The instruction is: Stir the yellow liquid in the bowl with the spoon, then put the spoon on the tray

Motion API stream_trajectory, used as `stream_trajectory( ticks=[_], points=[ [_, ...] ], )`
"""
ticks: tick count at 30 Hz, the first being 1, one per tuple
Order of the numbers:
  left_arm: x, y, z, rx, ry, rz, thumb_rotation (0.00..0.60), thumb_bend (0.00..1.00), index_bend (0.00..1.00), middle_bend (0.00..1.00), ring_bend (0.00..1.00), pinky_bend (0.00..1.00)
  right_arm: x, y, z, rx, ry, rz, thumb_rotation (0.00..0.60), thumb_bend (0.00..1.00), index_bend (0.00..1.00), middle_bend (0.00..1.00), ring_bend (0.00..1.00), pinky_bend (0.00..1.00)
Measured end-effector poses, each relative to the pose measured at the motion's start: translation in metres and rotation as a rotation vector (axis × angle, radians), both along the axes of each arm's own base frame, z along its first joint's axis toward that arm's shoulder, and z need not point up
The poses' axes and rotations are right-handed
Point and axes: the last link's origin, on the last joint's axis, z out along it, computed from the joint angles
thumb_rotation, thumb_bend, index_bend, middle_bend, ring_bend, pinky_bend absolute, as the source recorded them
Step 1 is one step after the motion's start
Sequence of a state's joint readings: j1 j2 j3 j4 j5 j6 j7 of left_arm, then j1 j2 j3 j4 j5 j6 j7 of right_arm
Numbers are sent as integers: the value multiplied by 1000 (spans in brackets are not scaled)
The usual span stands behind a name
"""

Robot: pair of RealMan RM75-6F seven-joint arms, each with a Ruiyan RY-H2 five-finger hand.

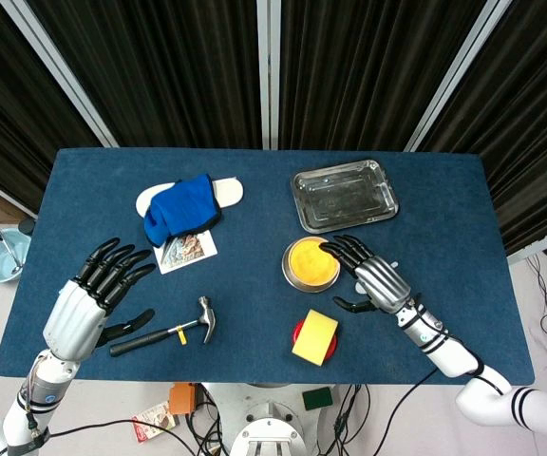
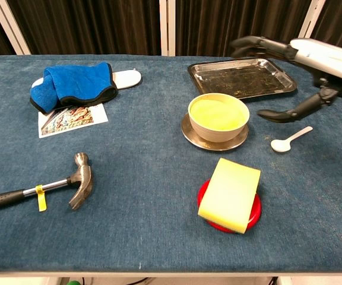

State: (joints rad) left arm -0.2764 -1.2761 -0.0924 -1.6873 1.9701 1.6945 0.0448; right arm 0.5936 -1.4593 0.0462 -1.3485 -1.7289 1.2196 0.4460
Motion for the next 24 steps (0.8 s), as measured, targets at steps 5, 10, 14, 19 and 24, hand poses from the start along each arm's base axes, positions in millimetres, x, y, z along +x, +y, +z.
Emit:
stream_trajectory(
  ticks=[5, 10, 14, 19, 24],
  points=[
    [-4, 5, -1, -15, -2, 45, 600, 131, 183, 155, 136, 119, -2, 0, 8, -19, 30, 5, 600, 306, 41, 85, 0, 0],
    [-18, 8, -2, -36, 12, 134, 600, 131, 183, 155, 136, 120, -23, -3, 27, -62, 161, -17, 600, 306, 111, 123, 0, 0],
    [-32, 8, -1, -54, 23, 215, 600, 130, 183, 155, 135, 119, -49, -7, 46, -101, 340, -46, 600, 315, 321, 168, 0, 0],
    [-44, 7, -3, -80, 9, 286, 600, 131, 183, 155, 136, 118, -84, -12, 54, -86, 565, -95, 600, 342, 383, 173, 0, 0],
    [-49, 8, -6, -95, 6, 313, 600, 131, 183, 155, 136, 118, -103, -20, 44, -88, 667, -108, 600, 382, 400, 183, 0, 0]
  ],
)
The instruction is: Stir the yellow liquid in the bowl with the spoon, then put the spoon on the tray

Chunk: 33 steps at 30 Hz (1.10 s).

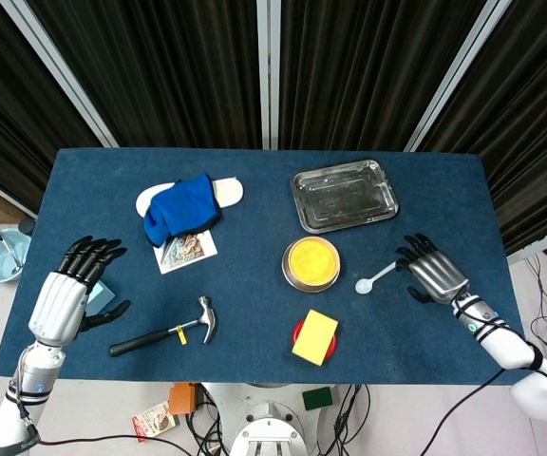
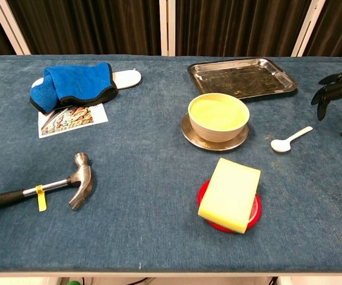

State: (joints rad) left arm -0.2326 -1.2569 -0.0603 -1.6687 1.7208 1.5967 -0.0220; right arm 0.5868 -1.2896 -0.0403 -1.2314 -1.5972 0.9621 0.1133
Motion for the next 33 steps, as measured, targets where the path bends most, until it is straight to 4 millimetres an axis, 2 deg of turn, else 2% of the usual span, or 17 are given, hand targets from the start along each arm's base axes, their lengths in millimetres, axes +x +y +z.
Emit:
stream_trajectory(
  ticks=[5, 14, 33],
  points=[
    [-1, 3, 0, 2, -5, 5, 600, 131, 183, 155, 136, 118, -6, -10, -20, -19, -1, 6, 600, 384, 400, 184, 0, 0],
    [-3, 4, -2, -5, -8, 14, 600, 131, 182, 155, 136, 118, -1, -26, -47, -18, -50, 15, 600, 396, 437, 202, 0, 0],
    [-9, 4, -2, -7, -13, 27, 600, 131, 183, 155, 136, 118, -2, -32, -62, -15, -94, 2, 600, 406, 501, 233, 0, 0]
  ],
)
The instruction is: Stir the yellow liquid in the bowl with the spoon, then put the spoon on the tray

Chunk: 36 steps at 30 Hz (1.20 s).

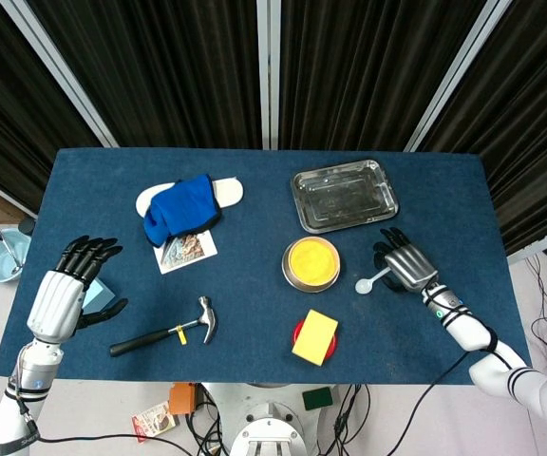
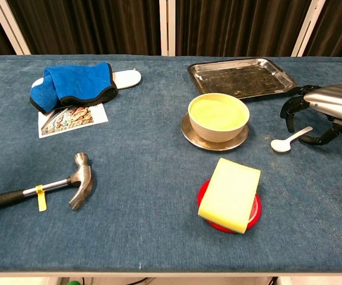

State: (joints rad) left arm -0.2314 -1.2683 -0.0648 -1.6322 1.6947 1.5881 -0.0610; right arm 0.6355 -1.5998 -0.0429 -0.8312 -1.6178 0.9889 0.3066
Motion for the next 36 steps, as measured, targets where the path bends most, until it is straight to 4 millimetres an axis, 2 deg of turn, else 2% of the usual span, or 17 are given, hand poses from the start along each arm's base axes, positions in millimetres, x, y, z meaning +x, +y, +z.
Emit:
stream_trajectory(
  ticks=[21, 30, 36],
  points=[
    [-2, 0, -1, -4, 5, 2, 600, 131, 177, 155, 136, 119, 0, 1, 3, -17, -21, 6, 600, 430, 587, 272, 0, 0],
    [0, 1, -1, -2, 14, -5, 600, 131, 174, 155, 135, 118, 4, 4, 26, -82, -69, 33, 600, 431, 588, 275, 0, 0],
    [-1, 0, 2, 4, 17, -8, 600, 131, 174, 155, 136, 118, 20, 3, 47, -119, -102, 65, 600, 431, 588, 279, 0, 0]
  ],
)
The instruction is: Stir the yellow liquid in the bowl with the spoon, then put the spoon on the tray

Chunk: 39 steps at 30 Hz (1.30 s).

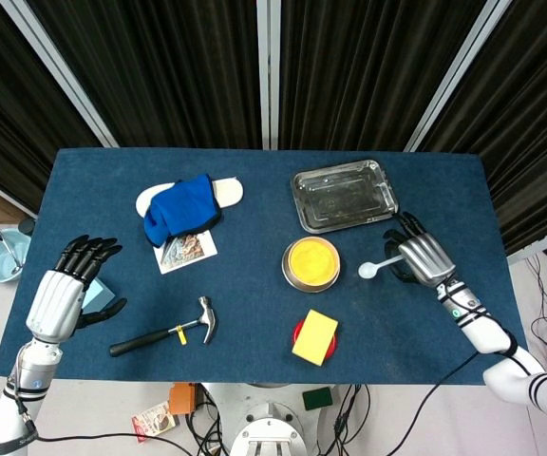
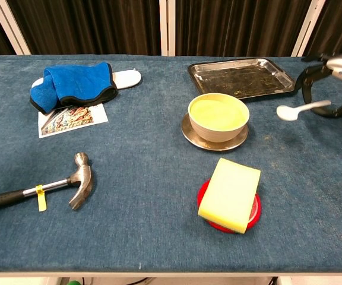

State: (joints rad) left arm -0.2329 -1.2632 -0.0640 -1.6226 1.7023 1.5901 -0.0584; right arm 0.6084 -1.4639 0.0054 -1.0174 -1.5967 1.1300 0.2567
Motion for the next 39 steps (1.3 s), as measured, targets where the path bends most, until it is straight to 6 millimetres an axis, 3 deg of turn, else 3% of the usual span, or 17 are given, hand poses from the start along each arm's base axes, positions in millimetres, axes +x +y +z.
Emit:
stream_trajectory(
  ticks=[6, 13, 25, 34, 39],
  points=[
    [-2, -4, 1, 3, -6, 0, 600, 131, 174, 155, 135, 119, 32, -10, -4, -18, 22, 5, 600, 429, 591, 274, 0, 0],
    [-12, -9, 6, 19, -15, 13, 600, 131, 173, 155, 135, 118, 75, -21, -33, -39, 87, -26, 600, 424, 572, 255, 0, 0],
    [-27, -11, 4, 17, -40, 23, 600, 131, 173, 155, 135, 119, 132, -11, -76, -18, 113, -88, 600, 396, 527, 238, 0, 0],
    [-33, -12, 4, 20, -49, 27, 600, 131, 174, 155, 135, 117, 147, 3, -85, -8, 124, -103, 600, 362, 337, 210, 0, 0],
    [-35, -14, 5, 26, -53, 31, 600, 131, 174, 155, 135, 119, 145, 8, -73, -6, 138, -99, 600, 236, 281, 200, 0, 0]
  ],
)
